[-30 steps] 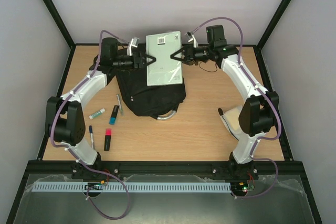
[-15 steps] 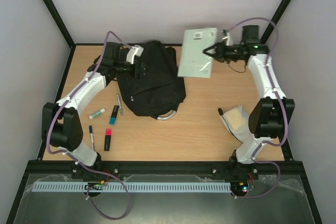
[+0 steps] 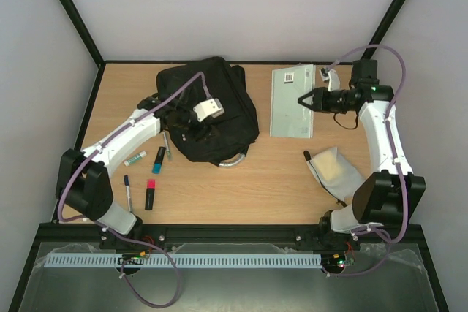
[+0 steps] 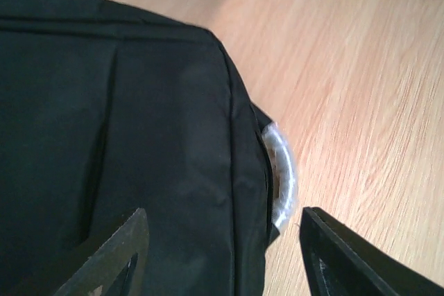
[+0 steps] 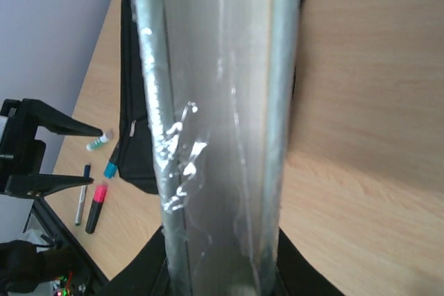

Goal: Pack the student bag
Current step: Place the book in the student bag.

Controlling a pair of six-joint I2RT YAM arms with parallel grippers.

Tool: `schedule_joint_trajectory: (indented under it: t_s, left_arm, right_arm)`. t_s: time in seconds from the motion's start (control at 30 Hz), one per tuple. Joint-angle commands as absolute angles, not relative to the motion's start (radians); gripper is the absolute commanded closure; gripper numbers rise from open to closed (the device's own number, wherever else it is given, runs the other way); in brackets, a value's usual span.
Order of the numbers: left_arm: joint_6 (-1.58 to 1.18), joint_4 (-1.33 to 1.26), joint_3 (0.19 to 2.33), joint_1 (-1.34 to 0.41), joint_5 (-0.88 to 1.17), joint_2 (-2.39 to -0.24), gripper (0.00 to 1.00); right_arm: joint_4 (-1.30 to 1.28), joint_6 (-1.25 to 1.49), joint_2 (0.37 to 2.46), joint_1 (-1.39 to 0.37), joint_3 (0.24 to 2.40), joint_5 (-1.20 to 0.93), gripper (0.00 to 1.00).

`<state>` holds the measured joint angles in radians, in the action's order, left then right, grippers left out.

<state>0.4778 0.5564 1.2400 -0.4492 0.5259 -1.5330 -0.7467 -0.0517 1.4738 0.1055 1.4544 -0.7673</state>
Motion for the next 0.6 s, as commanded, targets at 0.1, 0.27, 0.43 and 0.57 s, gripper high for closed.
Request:
schedule_joint_trajectory:
  t_s: [0.1,0.27,0.43,0.57]
  left_arm:
    - [0.609,0.68,1.234,-0.503,0.385,-1.623,0.3]
    - [0.612,0.667,1.219,-0.566,0.305,-1.668,0.3]
    - [0.596,0.638,1.214,-0.623,0.219,-1.714,0.16]
    - [0.58,0.575,1.208,-0.629,0.14,-1.74,0.12]
  right_arm:
    - [-0.722,-0.083,1.367,0.105,1.364,-0.793,0.96]
    - [-0.718,-0.078,1.352,0.106,1.333,-0.79,0.96]
    - [-0.715,-0.073,1.351,0.106,1.33,-0.791,0.96]
    - [-0.707,-0.068,1.35,0.106,1.323,-0.793,0.95]
